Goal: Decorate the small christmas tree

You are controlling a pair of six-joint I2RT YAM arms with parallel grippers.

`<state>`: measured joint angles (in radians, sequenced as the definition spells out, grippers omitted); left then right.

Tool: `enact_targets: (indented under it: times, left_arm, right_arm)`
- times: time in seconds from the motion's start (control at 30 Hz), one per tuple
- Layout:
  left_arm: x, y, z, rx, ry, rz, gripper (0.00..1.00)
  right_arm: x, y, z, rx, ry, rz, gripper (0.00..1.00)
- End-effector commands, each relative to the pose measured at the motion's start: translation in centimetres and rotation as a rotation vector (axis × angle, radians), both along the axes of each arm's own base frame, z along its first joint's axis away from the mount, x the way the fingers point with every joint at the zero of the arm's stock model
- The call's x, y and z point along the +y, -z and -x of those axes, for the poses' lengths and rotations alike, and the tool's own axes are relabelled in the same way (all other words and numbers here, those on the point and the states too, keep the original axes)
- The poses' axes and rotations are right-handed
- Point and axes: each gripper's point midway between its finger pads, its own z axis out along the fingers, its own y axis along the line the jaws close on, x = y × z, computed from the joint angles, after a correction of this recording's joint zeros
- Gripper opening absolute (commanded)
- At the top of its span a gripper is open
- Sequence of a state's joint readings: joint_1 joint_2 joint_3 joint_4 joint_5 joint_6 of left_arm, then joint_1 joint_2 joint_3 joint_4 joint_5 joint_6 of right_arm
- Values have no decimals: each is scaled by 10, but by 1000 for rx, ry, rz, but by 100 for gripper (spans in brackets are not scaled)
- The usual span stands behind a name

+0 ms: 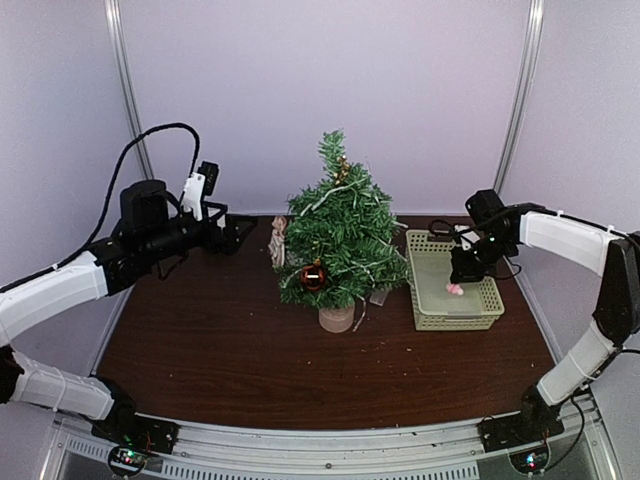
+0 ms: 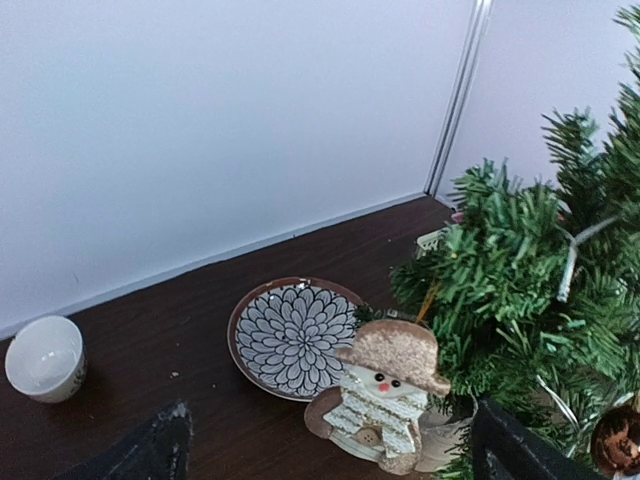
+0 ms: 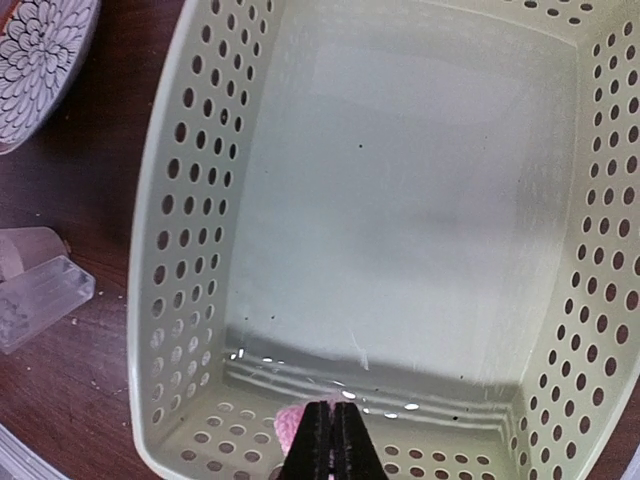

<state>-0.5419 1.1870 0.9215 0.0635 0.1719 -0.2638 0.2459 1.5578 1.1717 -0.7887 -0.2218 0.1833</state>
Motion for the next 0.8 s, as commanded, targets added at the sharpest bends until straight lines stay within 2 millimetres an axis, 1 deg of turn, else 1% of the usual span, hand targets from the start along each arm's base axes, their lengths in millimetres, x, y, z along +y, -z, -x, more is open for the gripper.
enact_targets:
  times: [0.0, 0.03, 0.13, 0.2, 0.27, 0.33, 0.37, 0.4, 0.43, 0.47, 0.53, 0.6, 0.63, 0.7, 0.77]
  left_arm:
    - [-11, -28, 27, -240, 61, -76, 98]
    - [-16, -31, 37, -296, 82, -119, 98]
    - [-36, -38, 77, -498, 181, -241, 97]
    - [-46, -44, 103, -600, 244, -274, 98]
    - [-57, -51, 127, -675, 310, -310, 98]
    - [-72, -53, 151, -732, 392, -380, 94]
    - [-83, -51, 164, -754, 450, -423, 92]
    - [-93, -45, 175, -789, 492, -503, 90]
    - [-101, -39, 179, -804, 520, -573, 88]
    - [-113, -33, 191, -827, 568, -622, 83]
    - [-133, -24, 203, -869, 628, -703, 75]
    - [-152, -19, 214, -909, 671, -746, 63]
    - [-161, -18, 219, -927, 689, -752, 60]
    - [-178, -24, 227, -957, 711, -728, 54]
    - [-196, -24, 239, -968, 754, -703, 49]
  right_arm:
    - [12, -59, 2, -120, -7, -125, 0]
    - [16, -75, 8, -150, -10, -167, 0]
    - [32, -106, 30, -179, -37, -299, 0]
    - [43, -120, 47, -179, -62, -378, 0]
    - [56, -130, 66, -166, -92, -455, 0]
    - [65, -136, 85, -149, -123, -498, 0]
    - [69, -138, 94, -139, -141, -513, 0]
    - [73, -140, 103, -125, -158, -526, 0]
    - [76, -143, 111, -119, -175, -537, 0]
    - [79, -146, 118, -115, -190, -543, 0]
    - [86, -148, 131, -91, -212, -561, 0]
    - [96, -148, 145, -61, -241, -581, 0]
    - [100, -147, 151, -48, -258, -583, 0]
    - [108, -145, 165, -22, -290, -578, 0]
    - [114, -142, 177, 3, -303, -586, 0]
